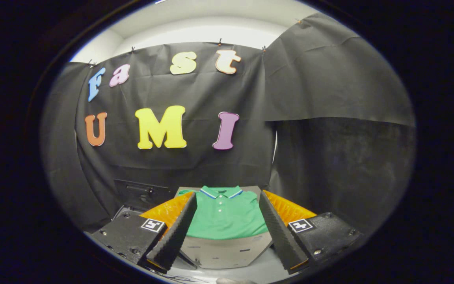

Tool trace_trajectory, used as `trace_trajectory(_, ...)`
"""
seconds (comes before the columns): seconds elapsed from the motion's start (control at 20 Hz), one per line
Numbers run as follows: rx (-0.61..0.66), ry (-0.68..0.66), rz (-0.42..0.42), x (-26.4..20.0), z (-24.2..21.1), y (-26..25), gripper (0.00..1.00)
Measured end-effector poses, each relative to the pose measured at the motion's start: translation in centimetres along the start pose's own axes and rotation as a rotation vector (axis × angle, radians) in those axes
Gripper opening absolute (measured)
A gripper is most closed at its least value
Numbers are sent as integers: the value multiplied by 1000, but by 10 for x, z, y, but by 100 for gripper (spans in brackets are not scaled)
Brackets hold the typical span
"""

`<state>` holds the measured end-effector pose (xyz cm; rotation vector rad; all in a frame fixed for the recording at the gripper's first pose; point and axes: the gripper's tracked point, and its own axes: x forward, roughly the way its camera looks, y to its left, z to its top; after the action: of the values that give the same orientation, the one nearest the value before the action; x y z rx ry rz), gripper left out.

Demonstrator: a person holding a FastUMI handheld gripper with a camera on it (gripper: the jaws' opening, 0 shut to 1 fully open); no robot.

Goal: Put the clothes into the washing machine and then close the washing machine lid.

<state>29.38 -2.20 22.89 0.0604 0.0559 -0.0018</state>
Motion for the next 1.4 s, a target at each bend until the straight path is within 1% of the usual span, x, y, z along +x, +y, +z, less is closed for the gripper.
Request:
trace_trajectory(0.2,-15,50,23,60,4,3,99)
trace_trajectory(0.4,-18,133,38,117,-10,8,99)
trace_trajectory(0.55,-28,212,41,157,-33,11,99)
trace_trajectory(0.7,-31,294,64,184,-61,16,99)
trace_trajectory(0.9,-39,402,69,211,-103,20,99)
trace_trajectory(1.15,-59,509,39,225,-141,15,100)
trace_trajectory(1.25,-35,555,36,228,-156,16,99)
trace_trajectory(1.3,-33,597,30,225,-163,15,99)
trace_trajectory(1.35,-27,575,30,229,-159,16,99)
trace_trajectory(1.4,-34,604,31,228,-163,15,99)
